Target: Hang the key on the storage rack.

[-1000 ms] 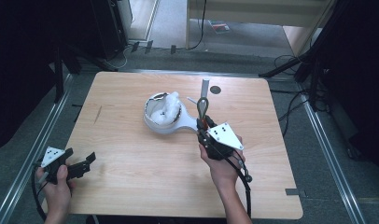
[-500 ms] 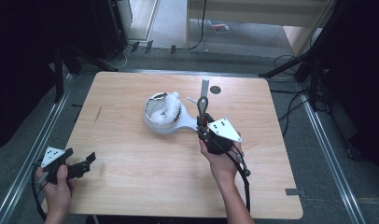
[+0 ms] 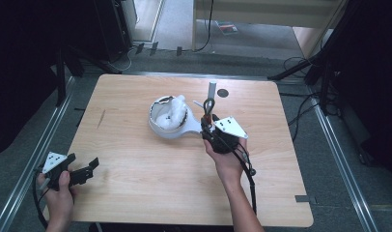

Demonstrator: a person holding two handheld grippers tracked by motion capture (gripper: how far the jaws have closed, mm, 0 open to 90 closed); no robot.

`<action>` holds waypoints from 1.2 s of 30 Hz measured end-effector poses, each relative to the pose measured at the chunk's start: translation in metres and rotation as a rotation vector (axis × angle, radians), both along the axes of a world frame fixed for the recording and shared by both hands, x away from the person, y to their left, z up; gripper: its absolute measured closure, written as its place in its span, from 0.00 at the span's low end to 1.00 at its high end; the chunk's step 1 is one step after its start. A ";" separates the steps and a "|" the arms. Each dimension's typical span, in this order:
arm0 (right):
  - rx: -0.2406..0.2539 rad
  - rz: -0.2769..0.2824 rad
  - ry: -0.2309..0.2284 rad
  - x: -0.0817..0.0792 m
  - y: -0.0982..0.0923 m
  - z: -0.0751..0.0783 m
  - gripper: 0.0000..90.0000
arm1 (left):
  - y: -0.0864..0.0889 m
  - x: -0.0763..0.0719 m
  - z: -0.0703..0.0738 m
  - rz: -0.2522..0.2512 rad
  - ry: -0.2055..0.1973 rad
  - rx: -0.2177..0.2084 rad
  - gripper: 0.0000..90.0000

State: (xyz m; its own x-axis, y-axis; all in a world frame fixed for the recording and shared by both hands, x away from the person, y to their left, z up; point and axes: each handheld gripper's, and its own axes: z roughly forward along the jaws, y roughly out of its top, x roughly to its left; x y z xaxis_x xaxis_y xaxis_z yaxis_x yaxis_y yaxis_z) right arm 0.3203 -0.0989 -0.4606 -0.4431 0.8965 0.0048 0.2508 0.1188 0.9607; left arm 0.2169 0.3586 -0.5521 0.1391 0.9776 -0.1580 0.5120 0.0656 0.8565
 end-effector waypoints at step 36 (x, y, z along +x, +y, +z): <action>-0.001 -0.132 0.129 -0.039 -0.093 -0.033 0.12 | -0.001 0.001 0.000 -0.003 0.008 0.015 0.08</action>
State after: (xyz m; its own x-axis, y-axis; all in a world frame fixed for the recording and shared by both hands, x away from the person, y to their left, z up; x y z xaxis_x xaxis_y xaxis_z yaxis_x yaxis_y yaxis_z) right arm 0.2810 -0.1921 -0.4931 -0.3171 0.9469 0.0532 0.3852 0.0773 0.9196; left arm 0.2181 0.3573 -0.5521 0.1405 0.9794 -0.1447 0.5187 0.0517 0.8534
